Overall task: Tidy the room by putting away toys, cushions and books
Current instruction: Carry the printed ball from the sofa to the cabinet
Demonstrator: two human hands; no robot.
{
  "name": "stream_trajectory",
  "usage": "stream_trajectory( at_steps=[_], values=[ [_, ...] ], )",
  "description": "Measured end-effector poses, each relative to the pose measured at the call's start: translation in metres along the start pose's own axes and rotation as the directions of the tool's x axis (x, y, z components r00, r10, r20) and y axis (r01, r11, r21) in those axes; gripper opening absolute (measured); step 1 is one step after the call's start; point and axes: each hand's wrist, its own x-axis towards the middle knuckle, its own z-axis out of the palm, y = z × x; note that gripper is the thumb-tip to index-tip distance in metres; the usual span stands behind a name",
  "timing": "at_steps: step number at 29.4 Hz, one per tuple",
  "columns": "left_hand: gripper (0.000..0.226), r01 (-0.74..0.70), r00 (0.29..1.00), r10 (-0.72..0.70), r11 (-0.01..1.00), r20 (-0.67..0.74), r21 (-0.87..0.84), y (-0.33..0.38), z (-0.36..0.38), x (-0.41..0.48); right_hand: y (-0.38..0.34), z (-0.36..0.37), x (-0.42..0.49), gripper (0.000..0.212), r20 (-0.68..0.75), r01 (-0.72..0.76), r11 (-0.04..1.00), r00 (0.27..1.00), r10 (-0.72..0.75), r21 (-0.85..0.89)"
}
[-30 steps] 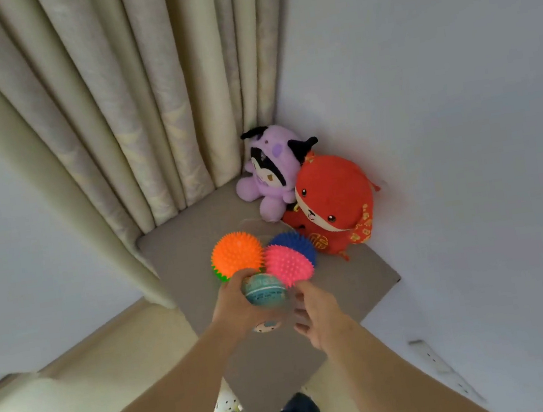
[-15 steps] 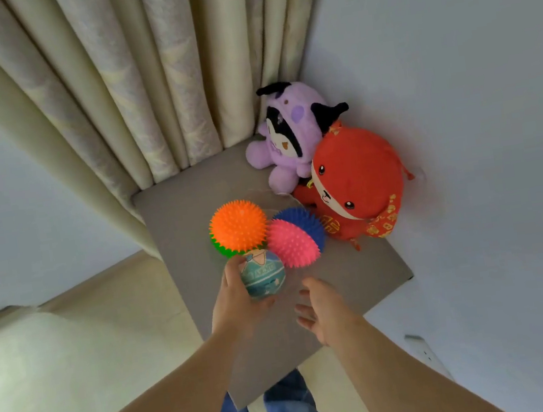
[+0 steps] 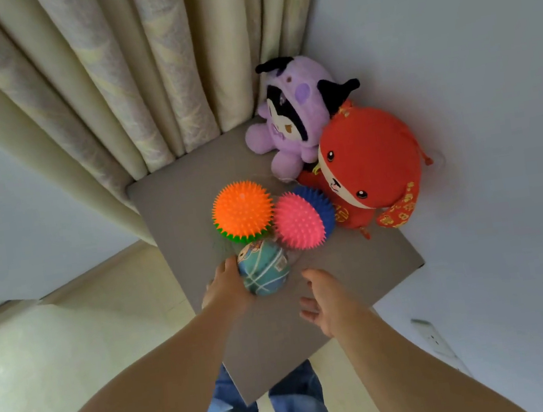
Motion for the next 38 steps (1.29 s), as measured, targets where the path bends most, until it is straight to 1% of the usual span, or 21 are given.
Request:
stream_trajectory(
  at_steps=[2,4,7,9,11,14,15,17,19,21,23,25,26,28,30,32,33,34,36,38],
  values=[
    [0.072,-0.027,0.999,0.028,1.0,0.044,-0.008,-0.004,0.0,0.003,-0.001,0.0,0.0,0.031,0.002,0.005,1.0,1.0,-0.005,-0.013],
    [0.07,-0.028,0.998,0.023,0.996,0.067,0.082,-0.003,0.003,0.002,-0.004,-0.001,0.0,0.036,0.014,0.009,1.0,1.0,-0.009,-0.018],
    [0.063,0.006,0.998,-0.017,0.983,0.058,0.181,-0.001,0.005,-0.001,-0.006,0.001,0.003,0.04,0.043,-0.001,0.999,0.999,0.003,-0.037],
    [0.061,0.026,0.997,-0.044,0.964,0.063,0.263,0.0,0.005,-0.004,-0.003,0.006,0.004,0.04,0.058,-0.011,0.999,0.998,0.014,-0.05],
    [0.059,0.011,0.997,-0.038,0.939,0.072,0.345,0.001,0.003,-0.008,0.0,0.01,0.003,0.038,0.067,-0.023,0.998,0.997,0.026,-0.056],
    [0.055,-0.014,0.99,-0.041,0.92,0.132,0.391,-0.005,0.002,-0.016,0.007,0.014,0.001,0.035,0.065,-0.045,0.997,0.997,0.049,-0.058],
    [0.052,-0.021,0.989,-0.036,0.926,0.143,0.376,-0.006,0.003,-0.017,0.009,0.013,0.001,0.034,0.059,-0.047,0.997,0.997,0.051,-0.06],
    [0.046,-0.025,0.991,-0.013,0.96,0.136,0.278,-0.01,-0.003,-0.021,0.007,0.017,-0.003,0.032,0.041,-0.042,0.996,0.998,0.046,-0.076],
    [0.04,-0.039,0.991,0.014,0.981,0.132,0.189,-0.013,-0.01,-0.025,0.001,0.02,-0.006,0.035,-0.027,-0.031,0.994,0.999,0.028,-0.102],
    [0.038,0.033,0.995,-0.034,0.999,0.093,0.016,-0.019,-0.018,-0.03,-0.009,0.027,-0.015,0.034,-0.059,-0.006,0.989,0.998,-0.003,-0.145],
    [0.036,0.105,0.994,-0.099,0.978,0.041,-0.178,-0.024,-0.023,-0.032,-0.016,0.032,-0.02,0.029,-0.077,0.084,0.983,0.992,-0.097,-0.164],
    [0.033,0.131,0.991,-0.13,0.949,0.022,-0.288,-0.025,-0.027,-0.036,-0.02,0.036,-0.028,0.013,-0.091,0.185,0.967,0.975,-0.202,-0.174],
    [0.032,0.142,0.989,-0.143,0.931,0.023,-0.335,-0.025,-0.027,-0.036,-0.021,0.037,-0.028,0.015,-0.095,0.2,0.965,0.971,-0.218,-0.17],
    [0.031,0.137,0.988,-0.157,0.848,0.004,-0.511,-0.016,-0.031,-0.044,-0.027,0.035,-0.034,0.025,-0.087,0.237,0.947,0.962,-0.261,-0.216],
    [0.028,0.104,0.985,-0.172,0.719,-0.031,-0.687,-0.007,-0.035,-0.053,-0.035,0.036,-0.039,0.026,-0.065,0.303,0.917,0.942,-0.329,-0.259],
    [0.023,0.083,0.975,-0.218,0.535,-0.043,-0.84,-0.003,-0.037,-0.066,-0.04,0.038,-0.045,0.02,-0.002,0.385,0.856,0.912,-0.411,-0.345],
    [0.02,0.068,0.965,-0.257,0.423,-0.048,-0.903,-0.005,-0.035,-0.079,-0.038,0.04,-0.05,0.017,0.064,0.432,0.815,0.894,-0.444,-0.385],
    [0.016,0.031,0.952,-0.298,0.311,-0.066,-0.95,-0.01,-0.035,-0.093,-0.035,0.047,-0.06,0.017,0.134,0.477,0.782,0.875,-0.465,-0.4],
    [0.012,-0.011,0.942,-0.325,0.207,-0.08,-0.978,-0.014,-0.037,-0.107,-0.032,0.055,-0.067,0.016,0.192,0.501,0.763,0.864,-0.465,-0.407],
    [0.014,-0.068,0.918,-0.382,0.123,-0.11,-0.99,-0.028,-0.043,-0.128,-0.021,0.07,-0.078,0.017,0.267,0.523,0.74,0.852,-0.45,-0.422]
  ],
)
